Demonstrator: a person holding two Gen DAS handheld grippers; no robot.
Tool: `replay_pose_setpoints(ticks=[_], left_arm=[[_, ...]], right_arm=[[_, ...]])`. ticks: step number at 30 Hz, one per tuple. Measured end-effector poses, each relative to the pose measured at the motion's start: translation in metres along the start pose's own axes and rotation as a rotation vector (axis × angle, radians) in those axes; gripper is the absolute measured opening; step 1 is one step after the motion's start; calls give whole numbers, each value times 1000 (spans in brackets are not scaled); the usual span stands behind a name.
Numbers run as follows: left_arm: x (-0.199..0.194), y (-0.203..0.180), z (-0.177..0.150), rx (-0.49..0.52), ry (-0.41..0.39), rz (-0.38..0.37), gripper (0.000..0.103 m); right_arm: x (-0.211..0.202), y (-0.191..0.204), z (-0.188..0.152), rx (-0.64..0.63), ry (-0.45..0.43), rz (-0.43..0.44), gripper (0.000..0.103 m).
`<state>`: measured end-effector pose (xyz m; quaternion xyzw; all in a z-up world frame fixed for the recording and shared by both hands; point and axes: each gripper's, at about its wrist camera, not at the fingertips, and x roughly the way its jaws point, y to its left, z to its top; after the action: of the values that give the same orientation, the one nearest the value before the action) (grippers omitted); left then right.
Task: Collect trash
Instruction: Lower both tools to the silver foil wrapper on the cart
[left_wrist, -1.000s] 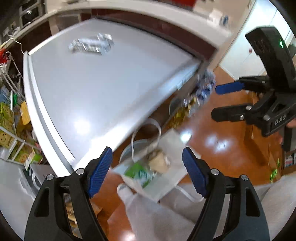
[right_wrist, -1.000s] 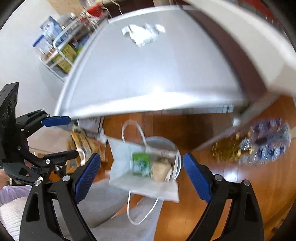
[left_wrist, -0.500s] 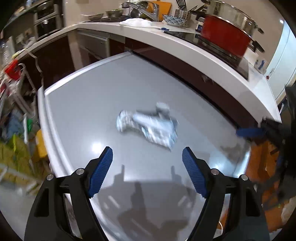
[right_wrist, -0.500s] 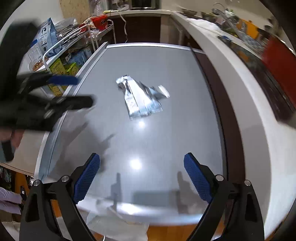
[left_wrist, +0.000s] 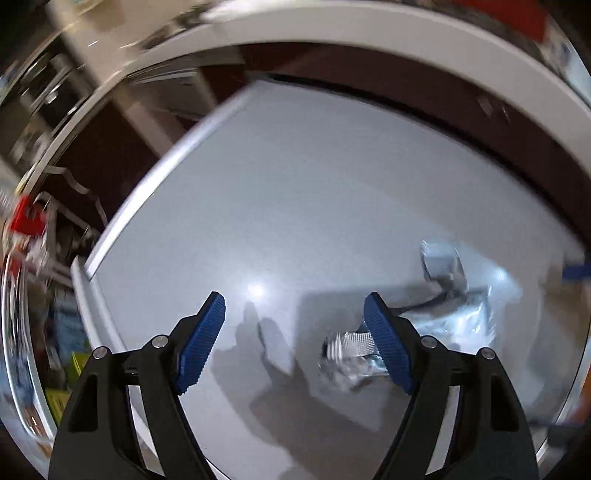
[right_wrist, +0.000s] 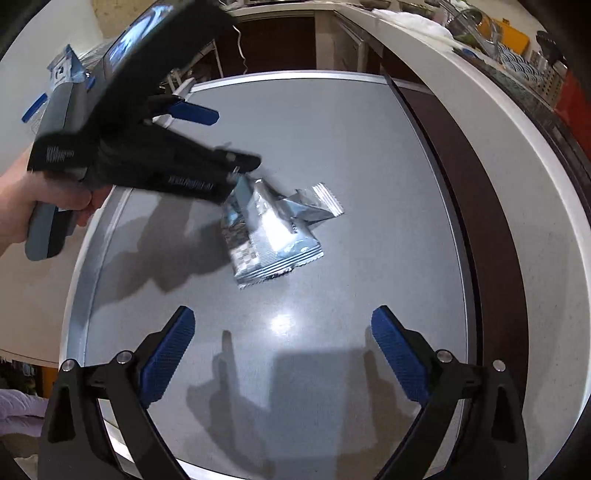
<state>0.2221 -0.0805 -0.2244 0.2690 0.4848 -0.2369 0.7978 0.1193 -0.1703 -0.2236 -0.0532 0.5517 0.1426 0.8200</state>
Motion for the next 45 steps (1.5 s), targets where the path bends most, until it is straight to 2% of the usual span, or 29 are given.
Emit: replay_pose_setpoints(ticks=[2, 4, 6, 11, 17, 21, 25, 29, 32, 35, 39, 45], left_arm=[[0, -12, -7, 71, 20, -9, 78], [-9, -22, -18, 116, 8, -29, 78], [-20, -34, -33, 123, 4, -83, 78], [-45, -55, -72, 131, 11, -125, 78], [-71, -54, -107, 50, 25, -171, 78], [-89, -40, -122, -61, -5, -245, 78], [-100, -38, -129, -105, -22, -324, 78], [-105, -51, -136, -83, -15, -314, 78], [-107, -56, -136, -100, -36, -308, 78], [-107, -63, -135, -92, -51, -270, 78], [-117, -69, -135, -79, -72, -254, 78], [-131, -64, -145, -142, -93, -256, 78]], right_arm=[[-1, -2, -1, 2, 3, 0, 95], [-5, -2, -5, -3, 0, 4, 95], [-10, -3, -10, -4, 2, 10, 95], [-24, -7, -26, 0, 15, 51, 95], [-30, 4, -48, -104, 60, 89, 95], [-33, 13, -57, -153, 77, 108, 95], [-37, 17, -62, -173, 71, 139, 95], [-43, 21, -68, -171, 56, 134, 95], [-47, 21, -72, -159, 41, 134, 95], [-48, 25, -75, -157, 34, 126, 95], [-60, 25, -85, -132, 26, 152, 95], [-75, 23, -98, -77, 2, 158, 95]])
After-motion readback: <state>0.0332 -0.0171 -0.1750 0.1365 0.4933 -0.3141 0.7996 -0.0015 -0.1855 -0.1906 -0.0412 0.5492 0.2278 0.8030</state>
